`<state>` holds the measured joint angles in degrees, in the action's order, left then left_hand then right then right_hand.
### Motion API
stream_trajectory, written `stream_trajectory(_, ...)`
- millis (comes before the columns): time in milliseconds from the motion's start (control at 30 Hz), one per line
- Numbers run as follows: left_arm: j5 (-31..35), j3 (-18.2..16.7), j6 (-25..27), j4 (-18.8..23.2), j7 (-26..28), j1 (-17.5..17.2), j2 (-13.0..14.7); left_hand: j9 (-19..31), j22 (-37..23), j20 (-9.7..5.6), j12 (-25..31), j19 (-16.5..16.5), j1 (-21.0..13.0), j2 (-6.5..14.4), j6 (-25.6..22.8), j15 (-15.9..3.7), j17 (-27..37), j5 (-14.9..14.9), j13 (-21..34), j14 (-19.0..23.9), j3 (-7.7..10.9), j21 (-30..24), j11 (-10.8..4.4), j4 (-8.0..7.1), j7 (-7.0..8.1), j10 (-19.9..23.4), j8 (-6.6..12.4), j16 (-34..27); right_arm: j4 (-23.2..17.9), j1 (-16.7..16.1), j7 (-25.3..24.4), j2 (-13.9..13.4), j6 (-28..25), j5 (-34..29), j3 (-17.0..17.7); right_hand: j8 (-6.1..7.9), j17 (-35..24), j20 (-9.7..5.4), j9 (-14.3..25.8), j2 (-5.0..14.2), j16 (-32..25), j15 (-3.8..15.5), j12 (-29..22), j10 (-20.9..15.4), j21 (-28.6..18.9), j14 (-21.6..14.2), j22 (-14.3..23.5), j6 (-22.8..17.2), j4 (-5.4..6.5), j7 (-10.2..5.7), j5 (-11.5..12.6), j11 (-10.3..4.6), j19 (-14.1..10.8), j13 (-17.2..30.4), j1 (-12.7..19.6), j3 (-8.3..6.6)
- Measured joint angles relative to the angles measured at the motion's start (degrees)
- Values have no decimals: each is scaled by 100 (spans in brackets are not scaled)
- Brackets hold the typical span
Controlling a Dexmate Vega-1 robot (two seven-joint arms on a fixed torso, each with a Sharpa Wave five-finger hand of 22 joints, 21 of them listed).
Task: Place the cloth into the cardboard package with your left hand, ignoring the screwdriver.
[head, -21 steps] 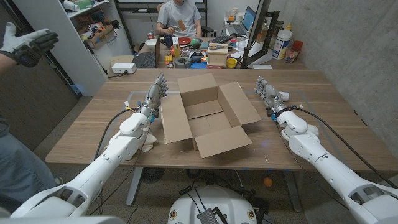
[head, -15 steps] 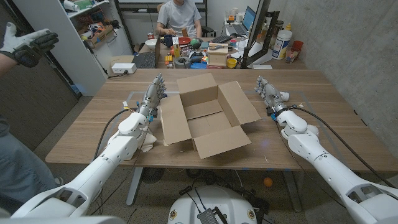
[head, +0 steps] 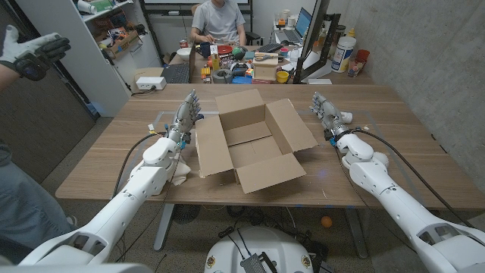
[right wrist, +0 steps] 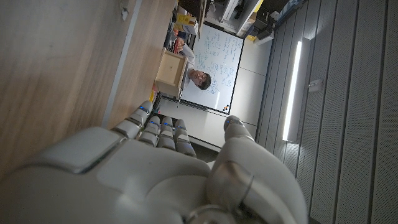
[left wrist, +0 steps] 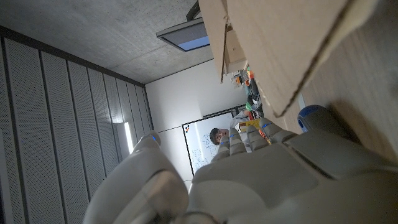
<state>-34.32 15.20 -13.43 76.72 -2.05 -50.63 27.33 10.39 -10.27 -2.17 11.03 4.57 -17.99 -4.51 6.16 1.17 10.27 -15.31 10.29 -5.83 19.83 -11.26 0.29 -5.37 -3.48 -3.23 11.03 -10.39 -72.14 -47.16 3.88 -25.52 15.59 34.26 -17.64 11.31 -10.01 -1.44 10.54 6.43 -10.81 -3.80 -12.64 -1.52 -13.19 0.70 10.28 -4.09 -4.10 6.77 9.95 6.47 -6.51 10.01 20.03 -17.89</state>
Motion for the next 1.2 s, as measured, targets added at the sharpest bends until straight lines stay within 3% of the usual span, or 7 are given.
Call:
stream_trajectory(767,58,-537,74,915,105,-810,575,15,1,14,0,49,-76,31,51,7,-1,-49,-1,-7,-17,0,0,17,-51,0,0,0,-452,-242,-349,103,-105,-229,112,0,1,21,-1,0,0,1,0,0,0,0,-1,-24,0,23,-1,-1,-20,-1,0,0)
stream_trajectory(1200,177,-822,-57,1220,-105,-1249,1233,14,1,14,-1,49,-170,79,92,7,-1,-49,-1,-7,7,0,0,40,-30,0,0,0,-855,-522,-780,170,-140,-400,52,0,1,21,-1,30,0,-19,0,0,28,-21,-1,-31,0,31,-1,-2,-20,-1,29,0)
